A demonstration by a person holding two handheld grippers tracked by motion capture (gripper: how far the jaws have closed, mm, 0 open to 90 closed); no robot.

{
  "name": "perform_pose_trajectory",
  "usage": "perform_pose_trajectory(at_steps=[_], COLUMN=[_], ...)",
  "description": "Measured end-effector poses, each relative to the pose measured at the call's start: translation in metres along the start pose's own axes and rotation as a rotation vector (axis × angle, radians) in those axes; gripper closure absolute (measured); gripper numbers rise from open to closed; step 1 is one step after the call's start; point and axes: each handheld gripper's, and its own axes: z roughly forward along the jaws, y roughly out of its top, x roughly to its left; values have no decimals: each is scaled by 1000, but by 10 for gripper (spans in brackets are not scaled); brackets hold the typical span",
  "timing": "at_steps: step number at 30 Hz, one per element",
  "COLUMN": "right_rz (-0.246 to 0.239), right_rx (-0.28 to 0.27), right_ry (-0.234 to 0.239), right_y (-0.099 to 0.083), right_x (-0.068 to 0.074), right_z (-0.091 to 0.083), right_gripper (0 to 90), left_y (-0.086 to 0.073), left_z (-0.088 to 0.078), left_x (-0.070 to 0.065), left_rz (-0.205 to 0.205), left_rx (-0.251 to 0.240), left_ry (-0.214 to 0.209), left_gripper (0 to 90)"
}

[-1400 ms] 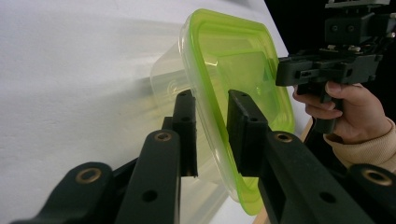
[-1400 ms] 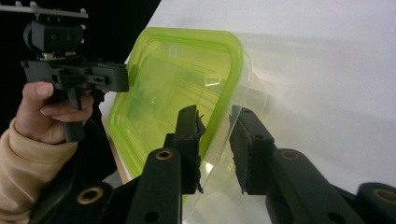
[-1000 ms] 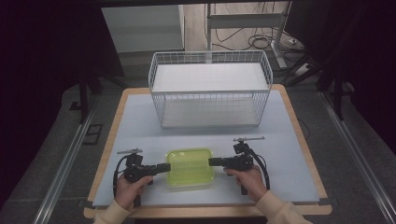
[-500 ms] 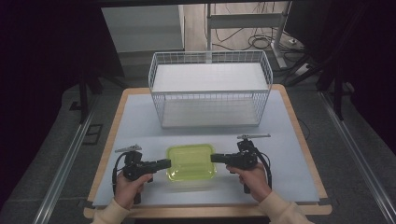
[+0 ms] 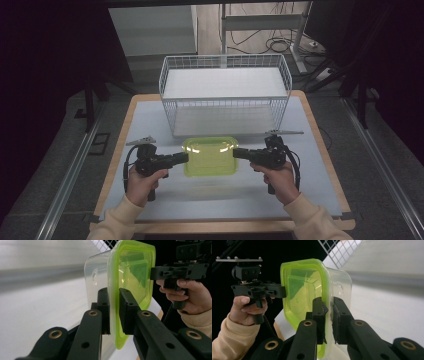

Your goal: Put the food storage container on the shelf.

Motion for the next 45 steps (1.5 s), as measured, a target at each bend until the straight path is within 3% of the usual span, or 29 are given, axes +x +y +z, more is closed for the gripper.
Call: perform_pose_trajectory(at_steps=[7,17,31,45], right_rz=[-26,-71,-113,-108], right_rx=[-21,-50,-103,-140], right_ry=[-6,-35,-48,-44], right_y=[14,52,92,120], right_x=[5,16,23,22], right_z=[-7,-17,-30,-35], right_gripper=[819,819,818,818], left_y=[20,54,105,142], left_z=[-1,-1,0,2], left_x=[-7,-12,-24,-26], left_rz=[23,33,69,97], left_rx=[-9,-30,-37,-43], left_ry=[-5,-12,-8,-4], left_gripper=[807,808,810,810])
